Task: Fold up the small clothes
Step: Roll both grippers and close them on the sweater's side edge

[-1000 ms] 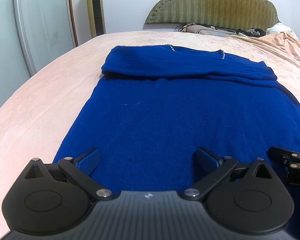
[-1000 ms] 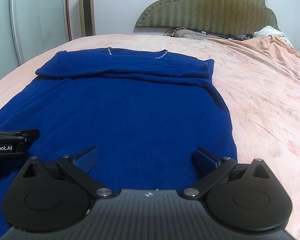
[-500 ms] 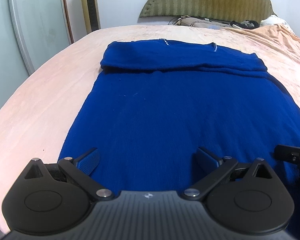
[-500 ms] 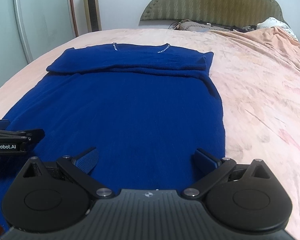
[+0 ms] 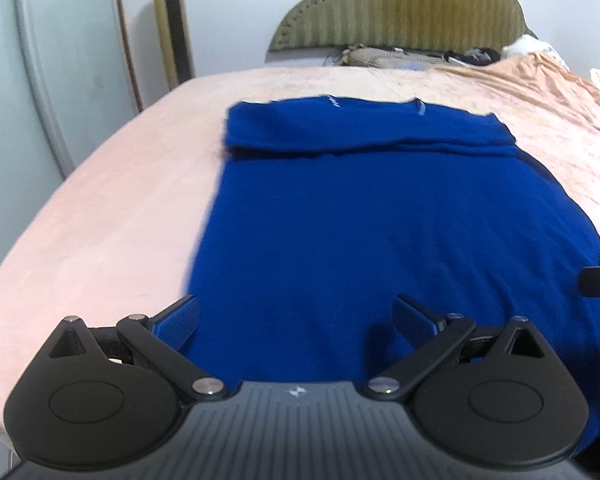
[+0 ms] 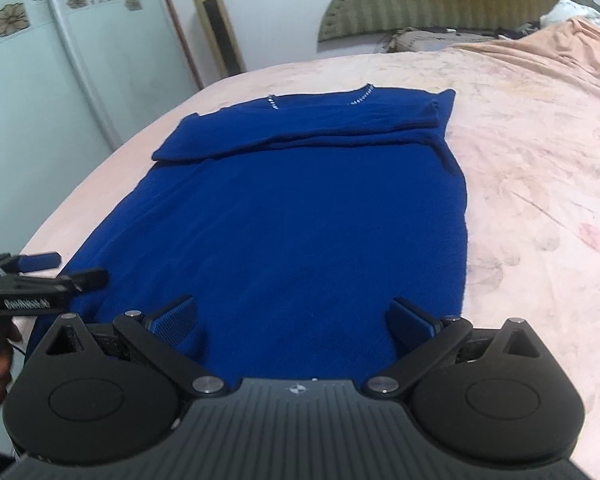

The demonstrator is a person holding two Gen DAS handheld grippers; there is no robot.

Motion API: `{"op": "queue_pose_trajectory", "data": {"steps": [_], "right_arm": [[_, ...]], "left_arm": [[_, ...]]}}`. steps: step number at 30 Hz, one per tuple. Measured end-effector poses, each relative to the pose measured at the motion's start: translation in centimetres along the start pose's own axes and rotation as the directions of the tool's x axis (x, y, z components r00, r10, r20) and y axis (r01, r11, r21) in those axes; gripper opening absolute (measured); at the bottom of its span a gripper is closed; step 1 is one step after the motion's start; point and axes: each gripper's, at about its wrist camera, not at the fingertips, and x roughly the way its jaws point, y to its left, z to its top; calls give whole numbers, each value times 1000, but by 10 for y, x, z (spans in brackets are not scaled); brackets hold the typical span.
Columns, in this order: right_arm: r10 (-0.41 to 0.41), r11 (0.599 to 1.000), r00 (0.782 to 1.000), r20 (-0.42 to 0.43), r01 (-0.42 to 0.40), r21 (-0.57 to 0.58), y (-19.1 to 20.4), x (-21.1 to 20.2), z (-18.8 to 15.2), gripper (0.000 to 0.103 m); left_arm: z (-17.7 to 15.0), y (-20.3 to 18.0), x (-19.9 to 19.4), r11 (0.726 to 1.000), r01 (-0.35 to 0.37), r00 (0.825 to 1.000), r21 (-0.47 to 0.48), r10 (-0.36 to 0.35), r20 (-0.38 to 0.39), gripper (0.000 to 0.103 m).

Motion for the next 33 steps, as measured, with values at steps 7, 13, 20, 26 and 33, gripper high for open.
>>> {"op": "queue_pose_trajectory", "data": {"steps": [7, 13, 20, 26, 33], "right_arm": [[-49, 999, 999, -17, 49, 6, -18, -21, 2, 103], [-1, 998, 999, -43, 4, 62, -47, -34, -4, 103], [52, 989, 991, -123, -34, 142, -73, -42, -19, 100], [128, 986, 982, -141, -111, 120, -55, -43, -32, 91], [228, 974, 960, -161, -226, 29, -3, -21, -34, 79]], "left_arm": [[-14, 81, -15, 973, 125, 989, -193, -139, -60, 103], [-30, 120, -14, 907, 250, 955, -338, -288, -67, 103], [-35, 111, -6, 877, 361, 915, -317, -399, -62, 103], [-37, 93, -3, 814, 492, 846, -307, -530, -49, 103], [-33, 57, 0, 799, 557, 808, -228, -584, -72, 102]]}}
